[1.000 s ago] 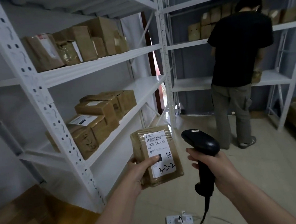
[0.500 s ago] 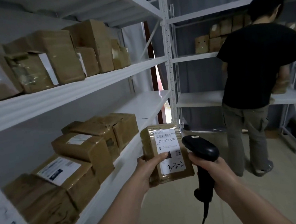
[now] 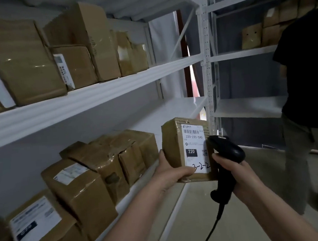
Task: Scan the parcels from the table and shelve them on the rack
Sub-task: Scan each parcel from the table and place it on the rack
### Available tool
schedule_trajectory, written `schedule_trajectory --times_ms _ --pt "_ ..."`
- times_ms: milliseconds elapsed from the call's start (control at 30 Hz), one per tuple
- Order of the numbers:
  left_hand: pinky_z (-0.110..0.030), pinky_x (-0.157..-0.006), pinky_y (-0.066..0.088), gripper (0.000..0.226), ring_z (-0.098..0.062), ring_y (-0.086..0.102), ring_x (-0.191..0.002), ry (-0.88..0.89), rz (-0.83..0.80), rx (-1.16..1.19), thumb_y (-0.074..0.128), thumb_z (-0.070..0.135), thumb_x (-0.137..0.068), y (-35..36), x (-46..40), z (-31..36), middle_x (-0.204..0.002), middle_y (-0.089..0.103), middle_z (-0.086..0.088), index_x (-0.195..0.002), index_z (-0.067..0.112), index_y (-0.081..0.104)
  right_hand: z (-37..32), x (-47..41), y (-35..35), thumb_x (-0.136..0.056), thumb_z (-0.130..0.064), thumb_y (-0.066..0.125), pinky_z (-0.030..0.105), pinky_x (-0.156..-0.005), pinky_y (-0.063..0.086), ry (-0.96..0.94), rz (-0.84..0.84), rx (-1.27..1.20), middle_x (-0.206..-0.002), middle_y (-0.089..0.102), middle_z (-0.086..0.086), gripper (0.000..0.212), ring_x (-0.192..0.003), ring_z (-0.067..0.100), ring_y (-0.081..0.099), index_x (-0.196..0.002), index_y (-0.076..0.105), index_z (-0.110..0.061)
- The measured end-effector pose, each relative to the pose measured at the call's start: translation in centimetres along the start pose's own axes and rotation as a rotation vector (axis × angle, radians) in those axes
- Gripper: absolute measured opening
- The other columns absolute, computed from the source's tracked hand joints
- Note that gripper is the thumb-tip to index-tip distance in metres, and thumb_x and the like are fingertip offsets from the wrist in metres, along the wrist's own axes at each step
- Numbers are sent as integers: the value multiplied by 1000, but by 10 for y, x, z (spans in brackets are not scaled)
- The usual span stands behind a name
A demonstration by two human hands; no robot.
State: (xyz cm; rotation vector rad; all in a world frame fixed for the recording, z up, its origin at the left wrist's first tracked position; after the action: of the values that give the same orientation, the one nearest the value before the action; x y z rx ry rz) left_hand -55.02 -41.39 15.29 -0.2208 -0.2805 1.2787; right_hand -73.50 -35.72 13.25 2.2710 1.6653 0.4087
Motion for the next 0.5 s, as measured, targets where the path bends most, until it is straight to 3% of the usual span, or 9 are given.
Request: schedule_trajectory --times_ms 100,200,267,333,400,500 --pt "-19 -88 41 109 -6 48 -113 41 89 13 84 24 -69 5 -35 18 -127 47 14 -152 32 13 -5 -57 -5 -82 -10 70 44 -84 53 34 -55 -21 -104 73 16 37 -97 32 70 -118 62 -8" --pt "-6 -65 41 103 -3 49 -106 60 201 11 82 17 -72 16 -70 39 -121 49 19 -148 38 18 -10 -110 -10 -81 -7 70 48 -90 52 70 -77 -33 -98 74 16 29 -95 32 70 -109 65 -9" --pt "-5 -60 41 104 -3 49 -102 44 305 -28 81 17 -71 20 -96 51 -116 47 19 -149 40 16 -12 -142 -10 -81 -8 72 49 -94 50 103 -98 -15 -96 74 14 24 -96 31 68 -103 66 -13" --pt "-14 -73 47 106 -12 49 -109 -20 439 -97 80 25 -71 17 -118 61 -126 40 7 -150 44 13 -15 -170 -5 -79 -13 75 48 -95 49 134 -129 21 -96 71 11 26 -95 27 65 -103 66 -14" --pt "-23 -88 42 101 -20 44 -120 -102 561 -216 76 35 -71 11 -137 67 -134 29 -2 -150 46 13 -17 -195 3 -77 -15 77 48 -94 48 155 -177 32 -94 68 11 31 -91 26 63 -105 67 -10" --pt "-36 -100 37 84 -26 26 -133 -163 714 -420 67 49 -74 2 -162 75 -145 16 -1 -146 42 25 -20 -224 24 -78 -12 76 45 -94 50 177 -280 26 -99 73 11 29 -97 28 66 -106 68 -10"
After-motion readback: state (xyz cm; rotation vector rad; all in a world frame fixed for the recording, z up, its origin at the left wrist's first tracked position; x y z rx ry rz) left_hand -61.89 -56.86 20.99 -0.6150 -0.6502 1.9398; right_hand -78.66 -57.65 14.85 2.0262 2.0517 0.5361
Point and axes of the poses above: each hand's wrist, its own x-axis away from the middle knuckle, its own y-axis out of the palm, z = x × y, the point moved 5 cm from there along -x, towards the middle knuckle
